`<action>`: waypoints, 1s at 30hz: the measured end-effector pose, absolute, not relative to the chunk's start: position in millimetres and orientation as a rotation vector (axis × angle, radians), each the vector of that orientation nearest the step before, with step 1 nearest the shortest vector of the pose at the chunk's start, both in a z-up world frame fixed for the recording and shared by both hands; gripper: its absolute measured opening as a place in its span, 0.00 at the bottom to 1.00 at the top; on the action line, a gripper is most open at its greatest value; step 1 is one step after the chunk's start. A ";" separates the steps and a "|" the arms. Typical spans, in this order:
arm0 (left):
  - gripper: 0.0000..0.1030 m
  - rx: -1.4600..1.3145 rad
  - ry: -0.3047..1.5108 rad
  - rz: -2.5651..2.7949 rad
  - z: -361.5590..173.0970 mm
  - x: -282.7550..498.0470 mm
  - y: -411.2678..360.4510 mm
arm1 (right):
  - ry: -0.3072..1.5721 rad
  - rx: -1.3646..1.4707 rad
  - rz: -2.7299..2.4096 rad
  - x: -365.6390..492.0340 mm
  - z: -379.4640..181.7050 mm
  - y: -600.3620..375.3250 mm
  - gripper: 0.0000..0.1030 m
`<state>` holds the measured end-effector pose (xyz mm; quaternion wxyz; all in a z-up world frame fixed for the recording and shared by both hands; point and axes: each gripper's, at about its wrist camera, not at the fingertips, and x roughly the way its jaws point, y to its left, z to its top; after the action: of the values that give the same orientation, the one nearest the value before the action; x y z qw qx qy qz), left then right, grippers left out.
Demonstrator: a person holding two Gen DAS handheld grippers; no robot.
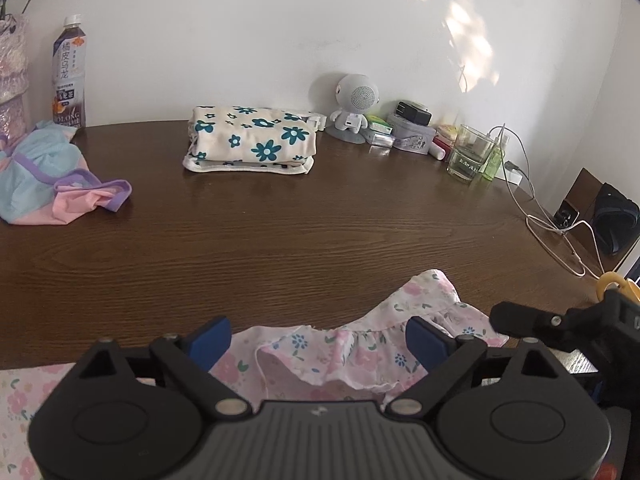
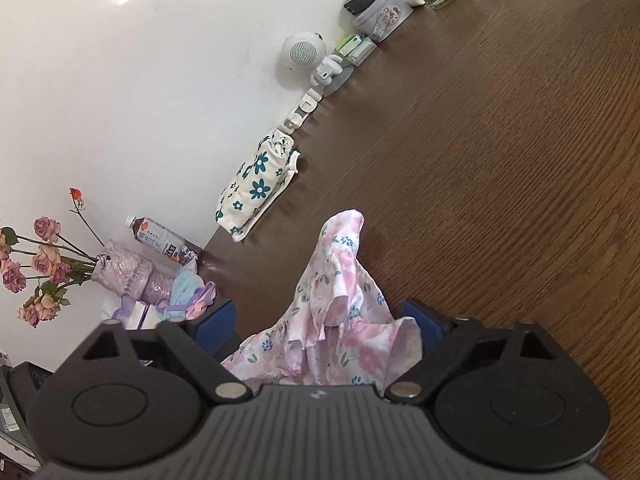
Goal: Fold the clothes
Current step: 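Grasp the ruffled collar with the right gripper and lift it up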
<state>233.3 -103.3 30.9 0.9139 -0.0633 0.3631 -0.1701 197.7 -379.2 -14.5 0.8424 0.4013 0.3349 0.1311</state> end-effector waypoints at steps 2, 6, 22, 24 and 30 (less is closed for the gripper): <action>0.91 -0.130 0.747 -0.349 29.1 235.5 -102.5 | 0.708 0.847 0.279 198.6 -15.8 -378.4 0.74; 0.91 -0.122 0.747 -0.344 25.6 239.6 -101.5 | 0.725 0.853 0.283 199.3 -21.9 -375.3 0.49; 0.90 -0.082 0.745 -0.318 17.9 241.3 -94.9 | 0.687 0.779 0.300 192.1 -19.4 -367.7 0.08; 0.90 -0.074 0.735 -0.311 20.3 239.1 -93.0 | 0.670 0.720 0.308 189.0 -11.2 -362.2 0.08; 0.91 -0.068 0.706 -0.295 27.1 232.7 -81.6 | 0.628 0.539 0.318 180.3 7.7 -344.0 0.07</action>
<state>232.7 -81.6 27.1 0.9271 -0.0331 0.3443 -0.1441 180.3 -344.0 7.7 0.9034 0.2609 0.3036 0.1538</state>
